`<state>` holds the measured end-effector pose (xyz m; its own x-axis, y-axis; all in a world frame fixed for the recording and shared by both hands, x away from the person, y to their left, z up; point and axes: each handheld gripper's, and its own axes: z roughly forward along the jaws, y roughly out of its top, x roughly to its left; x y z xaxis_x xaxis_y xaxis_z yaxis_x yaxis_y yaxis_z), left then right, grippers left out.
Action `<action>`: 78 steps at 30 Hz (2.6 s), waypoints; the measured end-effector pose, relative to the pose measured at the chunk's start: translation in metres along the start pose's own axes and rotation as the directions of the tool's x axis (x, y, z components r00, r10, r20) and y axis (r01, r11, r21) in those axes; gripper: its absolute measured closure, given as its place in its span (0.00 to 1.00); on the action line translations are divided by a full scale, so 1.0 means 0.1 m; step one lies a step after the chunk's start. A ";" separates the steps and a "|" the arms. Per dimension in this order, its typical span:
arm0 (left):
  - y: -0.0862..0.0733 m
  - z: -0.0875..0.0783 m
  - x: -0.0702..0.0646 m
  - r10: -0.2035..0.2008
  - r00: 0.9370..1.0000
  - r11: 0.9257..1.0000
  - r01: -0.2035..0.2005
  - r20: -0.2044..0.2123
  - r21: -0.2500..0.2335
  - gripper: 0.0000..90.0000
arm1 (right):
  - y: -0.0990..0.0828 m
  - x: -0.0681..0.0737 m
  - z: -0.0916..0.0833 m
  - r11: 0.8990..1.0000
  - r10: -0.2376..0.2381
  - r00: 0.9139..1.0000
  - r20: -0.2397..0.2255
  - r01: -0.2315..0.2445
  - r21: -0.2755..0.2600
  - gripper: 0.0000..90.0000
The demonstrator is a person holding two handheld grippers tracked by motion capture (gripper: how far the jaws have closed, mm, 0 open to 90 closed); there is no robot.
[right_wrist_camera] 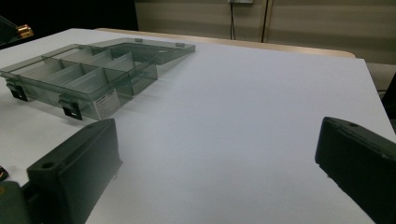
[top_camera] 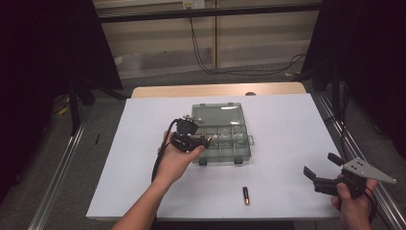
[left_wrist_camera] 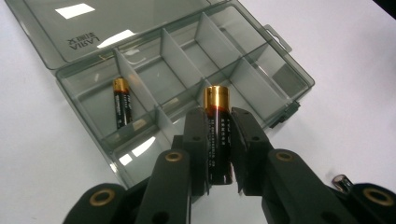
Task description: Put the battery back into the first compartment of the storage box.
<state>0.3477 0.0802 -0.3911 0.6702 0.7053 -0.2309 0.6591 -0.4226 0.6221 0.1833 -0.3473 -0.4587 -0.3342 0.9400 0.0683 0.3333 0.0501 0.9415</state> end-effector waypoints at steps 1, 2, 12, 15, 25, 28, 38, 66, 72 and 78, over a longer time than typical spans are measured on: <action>0.01 0.00 0.01 -0.002 1.000 1.000 0.002 0.002 0.001 0.86 | 0.00 0.00 0.00 1.000 -0.002 1.000 -0.001 0.002 -0.001 0.00; 0.01 0.01 0.01 -0.015 1.000 1.000 0.015 -0.007 -0.011 0.86 | 0.00 0.00 0.00 1.000 -0.003 1.000 -0.002 0.002 -0.001 0.00; 0.08 0.03 0.15 -0.030 0.999 1.000 0.030 -0.022 -0.006 0.86 | 0.00 0.00 0.00 1.000 0.000 1.000 -0.003 0.000 0.000 0.00; 0.09 0.05 0.19 -0.042 0.999 0.999 0.042 -0.028 -0.003 0.86 | 0.00 -0.01 0.00 1.000 0.000 1.000 -0.003 0.000 0.000 0.00; 0.14 0.10 0.32 -0.069 0.997 0.998 0.069 -0.032 0.003 0.86 | 0.00 0.00 0.00 1.000 0.002 1.000 -0.002 -0.002 0.001 0.00; 0.15 0.13 0.35 -0.088 0.995 0.996 0.088 -0.038 -0.004 0.86 | 0.00 -0.01 0.00 1.000 0.000 1.000 -0.002 0.000 0.000 0.00; 0.18 0.22 0.43 -0.093 0.992 0.996 0.093 -0.086 0.005 0.86 | -0.01 -0.01 0.00 1.000 0.001 1.000 -0.001 -0.001 0.000 0.00; 0.18 0.36 0.47 -0.119 0.986 0.993 0.119 -0.120 -0.008 0.57 | -0.01 -0.02 0.00 1.000 0.001 1.000 0.001 -0.001 -0.001 0.00; 0.17 0.32 0.44 -0.119 0.990 0.993 0.118 -0.076 -0.014 0.27 | -0.01 -0.02 0.00 1.000 0.000 1.000 0.001 0.000 -0.002 0.00; 0.13 0.26 0.35 -0.116 0.992 0.993 0.115 -0.042 -0.029 0.03 | -0.01 -0.01 0.00 1.000 0.000 1.000 -0.002 0.000 -0.001 0.00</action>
<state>0.3892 0.0846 -0.4105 0.5745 0.7728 -0.2697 0.7214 -0.3223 0.6130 0.1835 -0.3483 -0.4593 -0.3359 0.9393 0.0692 0.3326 0.0496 0.9417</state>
